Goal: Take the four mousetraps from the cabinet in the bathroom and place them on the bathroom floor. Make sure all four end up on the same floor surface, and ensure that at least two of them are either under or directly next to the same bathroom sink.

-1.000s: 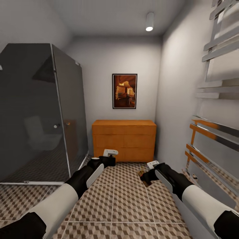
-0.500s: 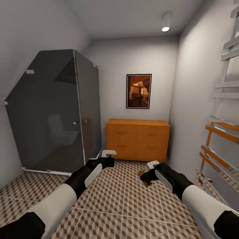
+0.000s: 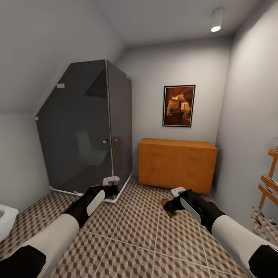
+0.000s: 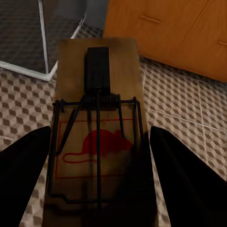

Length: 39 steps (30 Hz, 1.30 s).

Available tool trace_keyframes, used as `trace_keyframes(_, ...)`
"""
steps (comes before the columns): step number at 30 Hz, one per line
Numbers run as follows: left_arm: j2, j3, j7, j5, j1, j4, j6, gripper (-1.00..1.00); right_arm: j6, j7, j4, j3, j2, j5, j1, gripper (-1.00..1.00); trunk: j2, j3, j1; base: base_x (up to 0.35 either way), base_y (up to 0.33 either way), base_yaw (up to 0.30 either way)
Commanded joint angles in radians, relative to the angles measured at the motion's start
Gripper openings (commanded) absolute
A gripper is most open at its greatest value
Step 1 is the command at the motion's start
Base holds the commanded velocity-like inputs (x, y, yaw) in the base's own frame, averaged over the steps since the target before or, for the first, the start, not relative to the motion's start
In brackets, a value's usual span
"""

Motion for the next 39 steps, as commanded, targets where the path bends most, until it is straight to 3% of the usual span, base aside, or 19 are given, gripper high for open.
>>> trace_keyframes(1, 0.001, -0.005, 0.009, 0.010, -0.001, 0.015, -0.003, -1.00, 0.003, 0.000, -0.002, 0.005, -0.001, 0.000, -0.001, -1.00, -0.001, -0.001, 0.000, 0.000, 0.000, 0.284)
trace_keyframes(6, 0.000, -0.001, -0.037, 0.010, -0.001, 0.149, -0.092, -1.00, 0.003, -0.002, 0.007, 0.009, -0.002, -0.002, -0.001, -1.00, -0.001, -0.001, 0.000, 0.000, 0.000, 0.288)
trace_keyframes(12, -0.006, 0.000, -0.076, 0.010, 0.012, 0.283, -0.138, -1.00, 0.005, -0.001, 0.012, 0.010, -0.001, -0.005, -0.001, -1.00, -0.001, -0.001, 0.000, 0.000, 0.000, 0.215)
trace_keyframes(13, -0.011, 0.001, -0.083, 0.011, 0.043, 0.403, -0.227, -1.00, 0.007, 0.000, 0.014, 0.010, 0.002, -0.006, -0.001, -1.00, -0.001, -0.001, 0.000, 0.000, 0.000, 0.029)
trace_keyframes(18, -0.013, 0.004, -0.089, 0.016, 0.090, 0.547, -0.378, -1.00, 0.007, 0.001, 0.015, 0.011, 0.008, -0.006, -0.002, -1.00, -0.001, -0.001, 0.000, 0.000, 0.000, 0.098)
trace_keyframes(23, -0.013, 0.004, -0.119, 0.067, 0.143, 0.594, -0.445, -1.00, 0.007, 0.001, 0.015, 0.012, 0.012, -0.007, -0.004, -1.00, -0.001, -0.001, 0.000, 0.000, 0.000, 0.242)
trace_keyframes(26, -0.012, 0.005, -0.175, 0.112, 0.168, 0.603, -0.458, -1.00, 0.006, -0.001, 0.016, 0.012, 0.014, -0.006, -0.004, -1.00, -0.001, -0.001, 0.000, 0.000, 0.000, 0.274)
trace_keyframes(29, -0.011, 0.006, -0.235, 0.133, 0.177, 0.606, -0.462, -1.00, 0.005, -0.001, 0.016, 0.011, 0.017, -0.006, -0.004, -1.00, -0.001, -0.001, 0.000, 0.000, 0.000, 0.281)
trace_keyframes(32, -0.008, 0.006, -0.280, 0.143, 0.180, 0.607, -0.462, -1.00, 0.003, -0.001, 0.017, 0.011, 0.018, -0.006, -0.004, -1.00, -0.001, -0.001, 0.000, 0.000, 0.000, 0.283)
trace_keyframes(39, 0.006, 0.007, -0.314, 0.151, 0.183, 0.608, -0.461, -1.00, -0.005, -0.009, 0.018, 0.012, 0.020, -0.007, -0.004, -1.00, -0.001, -0.001, 0.000, 0.000, 0.000, 0.290)
